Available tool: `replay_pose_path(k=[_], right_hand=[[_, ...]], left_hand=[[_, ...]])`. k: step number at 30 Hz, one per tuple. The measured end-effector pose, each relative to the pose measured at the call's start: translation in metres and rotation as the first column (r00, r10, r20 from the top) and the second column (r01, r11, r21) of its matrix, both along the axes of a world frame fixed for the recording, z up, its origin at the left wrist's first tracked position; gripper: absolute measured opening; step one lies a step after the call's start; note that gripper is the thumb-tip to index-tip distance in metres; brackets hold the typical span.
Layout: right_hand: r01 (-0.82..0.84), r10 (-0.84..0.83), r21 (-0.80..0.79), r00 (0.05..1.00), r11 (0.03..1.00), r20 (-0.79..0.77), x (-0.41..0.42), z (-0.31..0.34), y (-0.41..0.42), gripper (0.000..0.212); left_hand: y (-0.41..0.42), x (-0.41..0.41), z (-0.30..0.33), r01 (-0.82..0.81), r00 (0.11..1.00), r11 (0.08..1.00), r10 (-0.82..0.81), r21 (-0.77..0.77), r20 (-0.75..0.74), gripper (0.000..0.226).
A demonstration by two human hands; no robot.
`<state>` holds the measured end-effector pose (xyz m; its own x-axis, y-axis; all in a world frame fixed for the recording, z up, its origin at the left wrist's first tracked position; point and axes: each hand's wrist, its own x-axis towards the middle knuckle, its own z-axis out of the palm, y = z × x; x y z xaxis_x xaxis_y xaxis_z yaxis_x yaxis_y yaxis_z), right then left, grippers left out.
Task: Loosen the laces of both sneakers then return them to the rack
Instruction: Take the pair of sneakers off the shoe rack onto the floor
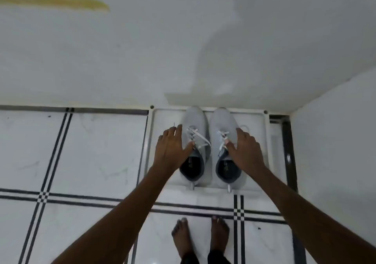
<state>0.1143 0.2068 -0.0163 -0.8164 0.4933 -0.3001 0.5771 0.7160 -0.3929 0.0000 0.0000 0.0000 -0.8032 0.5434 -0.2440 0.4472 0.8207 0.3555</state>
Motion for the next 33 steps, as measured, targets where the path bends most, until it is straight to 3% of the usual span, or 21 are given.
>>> replay_pose_path(k=[6,10,16,20,33], right_hand=[[0.257,-0.23,-0.217,0.963,0.942,0.141,0.042,-0.04,-0.008,0.043],[0.324,-0.292,-0.208,0.941,0.923,0.171,0.05,-0.052,-0.01,0.027],[0.358,-0.343,-0.195,0.933,0.913,0.11,0.053,-0.042,-0.018,0.009],[0.359,-0.346,-0.194,0.933,0.913,0.097,0.063,-0.024,-0.032,0.01],[0.236,-0.252,-0.27,0.967,0.934,-0.027,0.17,0.058,-0.099,0.022]], left_hand=[[-0.018,0.037,-0.048,-0.138,0.962,0.99,0.133,0.007,0.24,0.059],[-0.019,0.041,-0.06,-0.203,0.953,0.979,0.199,-0.006,0.228,0.041],[-0.022,0.05,-0.046,-0.309,0.922,0.95,0.29,0.039,0.259,0.033],[-0.031,0.064,-0.026,-0.338,0.914,0.937,0.307,0.082,0.266,0.023],[-0.111,0.178,0.055,-0.413,0.897,0.869,0.338,0.271,0.283,0.035]])
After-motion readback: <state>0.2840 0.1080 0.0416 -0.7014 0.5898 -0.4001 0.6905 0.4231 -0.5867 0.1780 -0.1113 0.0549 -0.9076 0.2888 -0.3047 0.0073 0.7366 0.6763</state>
